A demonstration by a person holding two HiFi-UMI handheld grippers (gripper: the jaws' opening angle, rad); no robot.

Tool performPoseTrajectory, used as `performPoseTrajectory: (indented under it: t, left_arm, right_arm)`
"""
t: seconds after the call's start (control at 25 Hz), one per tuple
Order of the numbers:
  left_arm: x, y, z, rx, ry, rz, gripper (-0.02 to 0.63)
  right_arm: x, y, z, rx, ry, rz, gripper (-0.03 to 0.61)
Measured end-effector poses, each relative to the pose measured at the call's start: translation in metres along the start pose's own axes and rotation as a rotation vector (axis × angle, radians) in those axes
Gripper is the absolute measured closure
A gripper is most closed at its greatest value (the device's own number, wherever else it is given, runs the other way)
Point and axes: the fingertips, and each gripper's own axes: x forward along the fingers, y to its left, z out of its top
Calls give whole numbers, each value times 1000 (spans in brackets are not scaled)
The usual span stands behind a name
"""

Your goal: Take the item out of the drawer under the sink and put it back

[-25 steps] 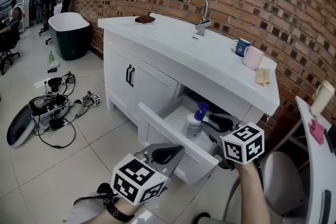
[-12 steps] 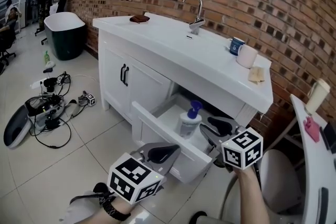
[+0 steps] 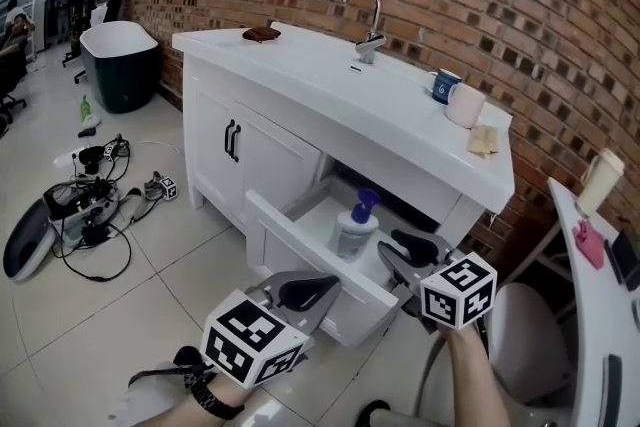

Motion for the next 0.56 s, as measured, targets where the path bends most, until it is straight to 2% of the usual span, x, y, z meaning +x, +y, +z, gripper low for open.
performPoseTrajectory:
  t: [0.24, 0.44, 0.56]
  left_arm:
    - [-1, -7, -1, 10, 3, -27, 595]
    - [-1, -24, -3, 35, 15, -102, 595]
    - [-1, -34, -6, 81, 33, -144, 595]
  right_arm:
    - [-13, 2, 6, -7, -45, -33, 463]
    - [-22, 8, 11, -22, -80, -49, 477]
    - [-24, 13, 11, -33, -86, -51, 493]
